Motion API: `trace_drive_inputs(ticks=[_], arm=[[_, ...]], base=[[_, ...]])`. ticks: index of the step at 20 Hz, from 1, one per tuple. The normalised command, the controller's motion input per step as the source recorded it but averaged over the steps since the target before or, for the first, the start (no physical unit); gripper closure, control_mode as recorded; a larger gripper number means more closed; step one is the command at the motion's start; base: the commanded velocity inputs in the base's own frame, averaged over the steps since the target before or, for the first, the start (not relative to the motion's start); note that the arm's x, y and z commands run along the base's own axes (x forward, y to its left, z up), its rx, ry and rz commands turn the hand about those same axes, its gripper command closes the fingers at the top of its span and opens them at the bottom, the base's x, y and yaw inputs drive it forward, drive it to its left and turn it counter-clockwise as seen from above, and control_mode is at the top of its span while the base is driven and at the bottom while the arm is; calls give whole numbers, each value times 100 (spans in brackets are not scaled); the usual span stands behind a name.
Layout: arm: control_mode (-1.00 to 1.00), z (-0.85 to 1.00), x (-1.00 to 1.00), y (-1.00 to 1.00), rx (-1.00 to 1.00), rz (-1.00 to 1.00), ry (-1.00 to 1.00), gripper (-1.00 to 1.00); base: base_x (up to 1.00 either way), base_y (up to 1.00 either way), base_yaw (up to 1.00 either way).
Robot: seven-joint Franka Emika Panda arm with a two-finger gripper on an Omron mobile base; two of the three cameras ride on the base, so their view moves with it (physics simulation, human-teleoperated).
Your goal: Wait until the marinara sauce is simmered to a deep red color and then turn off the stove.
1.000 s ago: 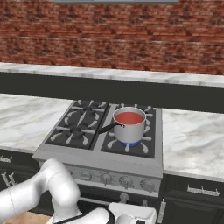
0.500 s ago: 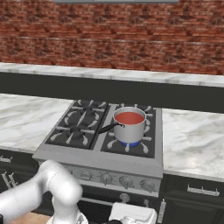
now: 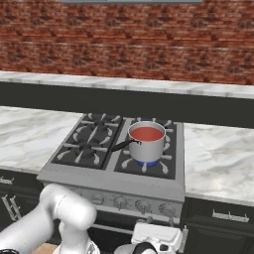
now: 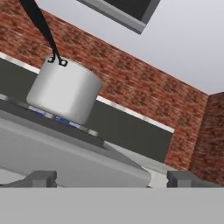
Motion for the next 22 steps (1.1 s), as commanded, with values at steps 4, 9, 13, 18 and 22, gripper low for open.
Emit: trace_drive_inputs(ticks=[4, 9, 13, 18, 22], arm=[[-100, -21, 38, -6, -6, 3, 0, -100], [-100, -23, 7, 0, -12, 10, 0, -100], [-100, -26, 3, 0, -13, 13, 0, -100], [-100, -22, 1, -2, -7, 11, 0, -100], [-100, -16, 4, 0, -6, 6, 0, -100]], base=[[0, 0, 0], [0, 0, 0], [0, 0, 0], [0, 0, 0], [0, 0, 0]])
